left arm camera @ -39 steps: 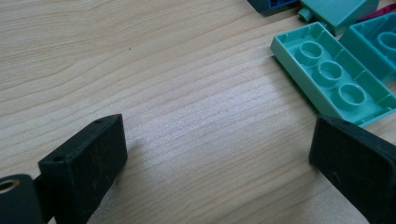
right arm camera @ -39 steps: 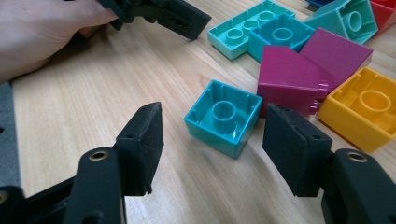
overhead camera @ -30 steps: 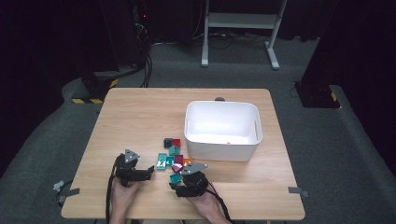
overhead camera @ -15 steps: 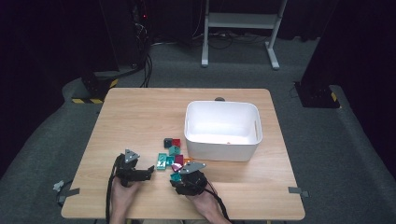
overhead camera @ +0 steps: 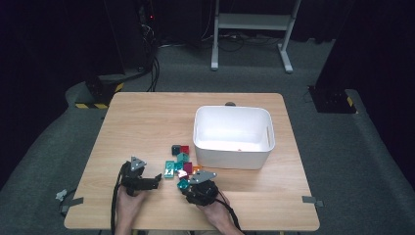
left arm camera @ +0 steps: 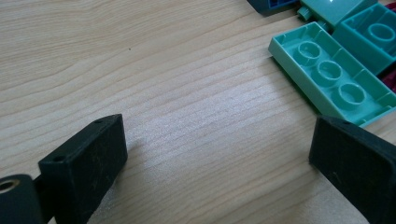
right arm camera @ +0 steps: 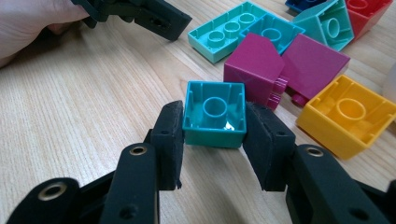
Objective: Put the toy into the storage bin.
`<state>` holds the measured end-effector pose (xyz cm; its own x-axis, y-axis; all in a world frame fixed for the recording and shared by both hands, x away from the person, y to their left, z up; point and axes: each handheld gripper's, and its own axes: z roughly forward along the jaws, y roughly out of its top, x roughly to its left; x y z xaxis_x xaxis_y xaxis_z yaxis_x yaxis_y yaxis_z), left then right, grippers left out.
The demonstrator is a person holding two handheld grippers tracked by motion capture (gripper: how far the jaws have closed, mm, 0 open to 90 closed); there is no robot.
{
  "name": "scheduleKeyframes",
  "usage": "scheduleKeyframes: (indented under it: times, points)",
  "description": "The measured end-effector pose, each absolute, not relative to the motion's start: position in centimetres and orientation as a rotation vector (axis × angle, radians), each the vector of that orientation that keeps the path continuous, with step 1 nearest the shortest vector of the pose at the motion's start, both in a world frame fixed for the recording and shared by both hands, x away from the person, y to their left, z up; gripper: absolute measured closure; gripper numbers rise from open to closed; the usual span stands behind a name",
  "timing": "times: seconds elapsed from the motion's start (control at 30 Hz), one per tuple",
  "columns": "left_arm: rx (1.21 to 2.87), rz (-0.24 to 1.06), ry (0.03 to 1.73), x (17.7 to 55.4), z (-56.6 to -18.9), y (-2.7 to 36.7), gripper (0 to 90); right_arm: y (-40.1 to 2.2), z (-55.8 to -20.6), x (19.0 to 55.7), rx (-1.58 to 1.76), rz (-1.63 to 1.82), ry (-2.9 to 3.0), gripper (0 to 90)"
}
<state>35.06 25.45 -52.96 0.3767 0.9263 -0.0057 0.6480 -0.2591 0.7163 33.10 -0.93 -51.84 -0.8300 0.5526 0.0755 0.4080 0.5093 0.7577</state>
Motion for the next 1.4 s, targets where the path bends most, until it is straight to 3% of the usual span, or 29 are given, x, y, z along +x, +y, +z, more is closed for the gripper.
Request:
scheduleKeyframes:
  times: [0.53,1.4]
  points:
    - [2.004,0.564,1.352,35.1,-53.0,25.5,4.4,-2.0,-50.4,32.8,0.780,1.261,2.567,59.2]
    - [2.003,0.565,1.353,35.1,-53.0,25.5,4.7,-5.8,-45.1,34.2,0.750,1.347,2.527,59.2]
